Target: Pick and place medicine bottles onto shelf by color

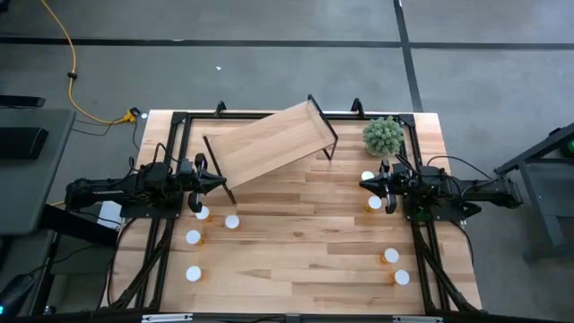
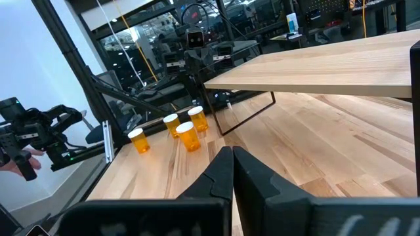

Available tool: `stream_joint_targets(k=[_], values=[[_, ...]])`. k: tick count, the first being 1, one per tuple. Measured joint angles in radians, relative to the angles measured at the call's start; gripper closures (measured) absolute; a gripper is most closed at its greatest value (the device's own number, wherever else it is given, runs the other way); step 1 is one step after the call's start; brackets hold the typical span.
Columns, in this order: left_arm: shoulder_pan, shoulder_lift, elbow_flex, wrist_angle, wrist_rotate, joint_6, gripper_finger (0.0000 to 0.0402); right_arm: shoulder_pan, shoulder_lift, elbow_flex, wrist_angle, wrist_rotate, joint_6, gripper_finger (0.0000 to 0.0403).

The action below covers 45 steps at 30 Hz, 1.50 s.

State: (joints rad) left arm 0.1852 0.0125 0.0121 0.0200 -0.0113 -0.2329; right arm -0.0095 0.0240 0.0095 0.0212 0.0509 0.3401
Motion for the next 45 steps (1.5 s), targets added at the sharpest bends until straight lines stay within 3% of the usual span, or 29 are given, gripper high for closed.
stream_joint_targets(k=[30,34,38,42,45], values=[[0.000,0.000,0.000,0.000,0.000,0.000,0.0398,0.000,0.000,0.000,0.000,0.000,-0.001,0.0403],[0.000,0.000,0.000,0.000,0.000,0.000,0.0398,-0.004,0.003,0.000,0.018,0.069,-0.154,0.0403],[0.000,0.000,0.000,0.000,0.000,0.000,0.0398,-0.004,0.002,0.000,0.248,0.143,-0.025,0.0403],[0.000,0.000,0.000,0.000,0.000,0.000,0.0398,-0.004,0.003,0.000,0.547,0.304,0.127,0.0403],[0.000,0.000,0.000,0.000,0.000,0.000,0.0398,-0.004,0.016,0.036,0.659,0.328,0.144,0.0403]])
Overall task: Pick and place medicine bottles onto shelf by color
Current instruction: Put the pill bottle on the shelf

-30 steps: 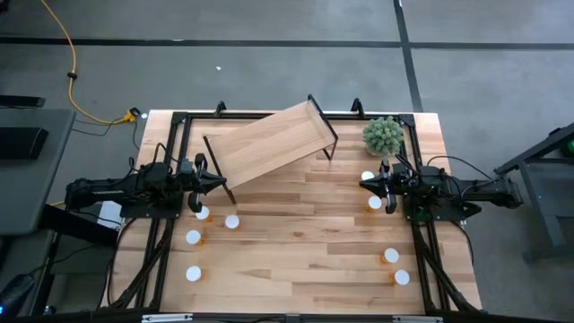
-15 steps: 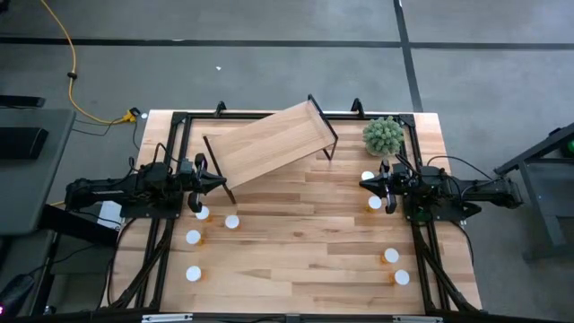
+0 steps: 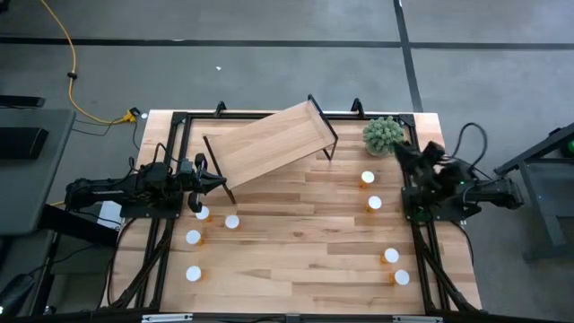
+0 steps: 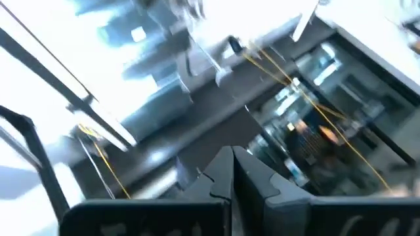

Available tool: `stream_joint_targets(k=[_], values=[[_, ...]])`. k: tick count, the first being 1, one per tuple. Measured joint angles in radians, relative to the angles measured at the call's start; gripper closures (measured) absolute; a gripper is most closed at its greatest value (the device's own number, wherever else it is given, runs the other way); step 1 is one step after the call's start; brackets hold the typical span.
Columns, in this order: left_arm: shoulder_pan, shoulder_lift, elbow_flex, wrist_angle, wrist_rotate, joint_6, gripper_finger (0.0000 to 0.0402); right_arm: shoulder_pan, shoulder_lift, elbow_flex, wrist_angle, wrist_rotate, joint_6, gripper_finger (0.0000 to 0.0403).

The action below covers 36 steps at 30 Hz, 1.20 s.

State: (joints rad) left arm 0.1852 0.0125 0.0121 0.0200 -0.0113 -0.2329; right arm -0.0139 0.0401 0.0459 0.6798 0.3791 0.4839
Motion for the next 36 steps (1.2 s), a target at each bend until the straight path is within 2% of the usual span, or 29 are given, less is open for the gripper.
stream_joint_targets(k=[2,4,8,12,16,21,25,32,36], values=[[0.000,0.000,0.000,0.000,0.000,0.000,0.0398,0.000,0.027,0.069,-0.034,-0.040,-0.027,0.0403],[0.000,0.000,0.000,0.000,0.000,0.000,0.0398,0.001,0.083,0.168,-0.163,-0.028,-0.034,0.0402],[0.000,0.000,0.000,0.000,0.000,0.000,0.0398,0.000,0.247,0.418,-0.645,0.015,0.040,0.0378],[0.000,0.000,0.000,0.001,0.000,0.000,0.0398,0.000,0.448,0.617,-1.141,0.015,0.232,0.0309],[0.000,0.000,0.000,0.002,0.000,0.000,0.0398,-0.027,0.631,0.721,-1.422,-0.013,0.408,0.0209],[0.000,0.000,0.000,0.003,0.000,0.000,0.0398,-0.106,0.836,0.774,-1.605,-0.163,0.515,0.0091],[0.000,0.000,0.000,0.004,0.000,0.000,0.0398,-0.160,0.969,0.775,-1.677,-0.209,0.577,0.0038],[0.000,0.001,0.000,0.013,0.000,-0.016,0.0398,-0.217,1.134,0.775,-1.706,-0.224,0.647,0.0027],[0.000,0.001,-0.002,0.079,0.000,-0.063,0.0398,-0.236,1.191,0.775,-1.701,-0.241,0.687,0.0029]])
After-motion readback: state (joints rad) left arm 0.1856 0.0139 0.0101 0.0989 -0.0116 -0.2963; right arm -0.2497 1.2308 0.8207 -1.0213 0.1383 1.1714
